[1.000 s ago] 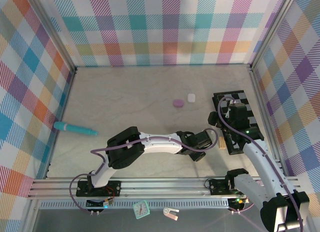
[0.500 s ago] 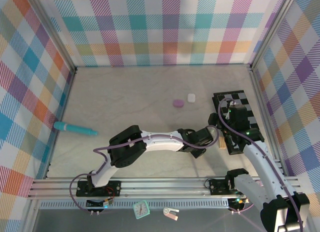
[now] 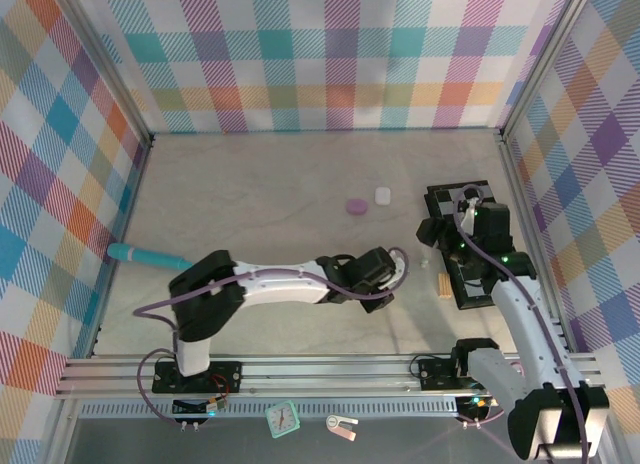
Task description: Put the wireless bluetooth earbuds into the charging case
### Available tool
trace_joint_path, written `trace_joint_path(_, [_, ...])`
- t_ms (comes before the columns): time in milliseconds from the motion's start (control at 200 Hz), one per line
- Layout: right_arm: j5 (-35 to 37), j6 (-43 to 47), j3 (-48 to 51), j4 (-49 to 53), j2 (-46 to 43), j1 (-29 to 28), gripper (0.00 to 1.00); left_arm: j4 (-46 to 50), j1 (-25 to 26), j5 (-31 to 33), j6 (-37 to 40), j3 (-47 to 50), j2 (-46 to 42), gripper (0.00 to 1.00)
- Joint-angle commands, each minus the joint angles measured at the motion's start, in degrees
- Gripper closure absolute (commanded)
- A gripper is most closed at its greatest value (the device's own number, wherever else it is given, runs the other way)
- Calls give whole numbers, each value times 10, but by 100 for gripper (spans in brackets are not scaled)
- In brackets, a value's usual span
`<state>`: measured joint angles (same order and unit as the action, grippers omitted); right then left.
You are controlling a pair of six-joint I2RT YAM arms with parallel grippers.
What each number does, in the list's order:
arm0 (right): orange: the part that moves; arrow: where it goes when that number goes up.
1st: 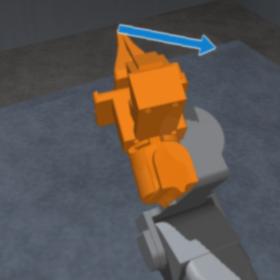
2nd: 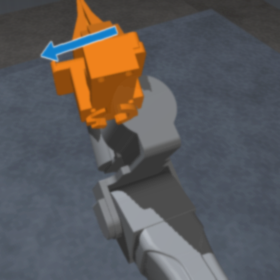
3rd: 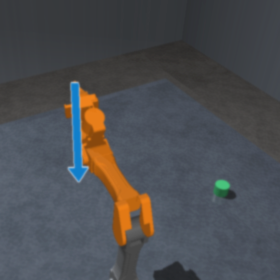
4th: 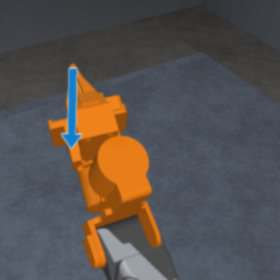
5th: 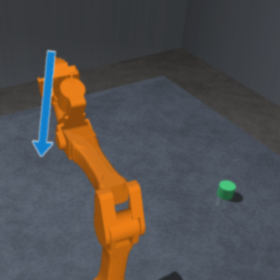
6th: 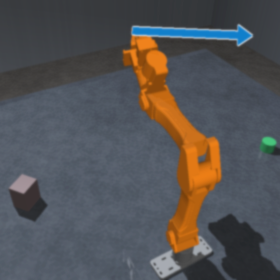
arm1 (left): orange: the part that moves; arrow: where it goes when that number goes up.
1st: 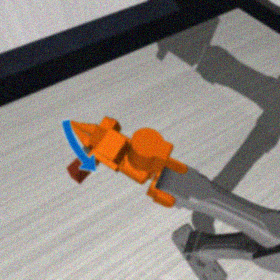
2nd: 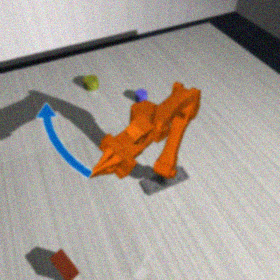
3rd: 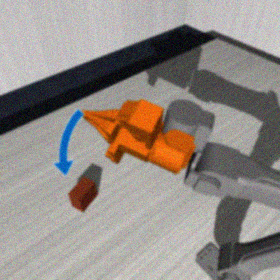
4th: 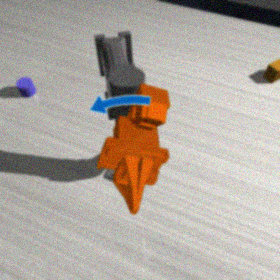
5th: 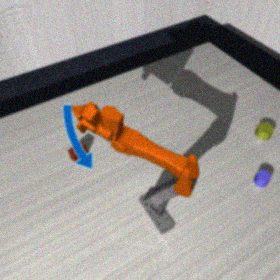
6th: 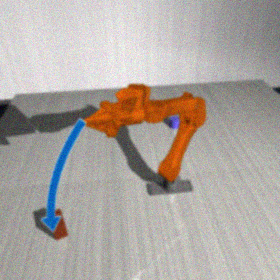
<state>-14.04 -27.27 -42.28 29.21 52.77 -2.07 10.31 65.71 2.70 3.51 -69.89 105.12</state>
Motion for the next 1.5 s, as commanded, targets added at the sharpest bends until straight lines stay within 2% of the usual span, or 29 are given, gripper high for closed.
trace_joint_path(0, [-149,-25,-36,-21,22,10,15,-43,-22,-52,80,28,-77,73])
trace_joint_path(45, [-200,-27,-46,-24,37,11,15,-46,-43,-73,86,44,-102,73])
trace_joint_path(105, [-273,-39,-60,-31,60,10,15,-52,-72,-134,96,65,-131,73])
trace_joint_path(190, [-355,-52,-73,-42,90,10,16,-110,-115,-216,130,112,-170,73])
trace_joint_path(330, [-406,-36,-88,-34,116,10,17,-148,-175,-257,150,137,-191,75])
trace_joint_path(435, [-439,-41,-90,-43,128,0,18,-160,-198,-281,174,141,-196,75])
trace_joint_path(810, [-449,-47,-103,-84,206,-100,31,-187,-217,-326,231,134,-191,75])
trace_joint_path(1015, [-454,-59,-101,-96,233,-109,52,-194,-219,-323,235,135,-191,75])
trace_joint_path(1110, [-468,-53,-102,-93,239,-112,54,-195,-219,-316,232,134,-191,75])
trace_joint_path(1290, [-468,-41,-105,-76,239,-120,52,-199,-219,-322,231,131,-185,74])
trace_joint_path(1495, [-462,-37,-111,-83,251,-133,59,-195,-219,-322,229,128,-186,74])
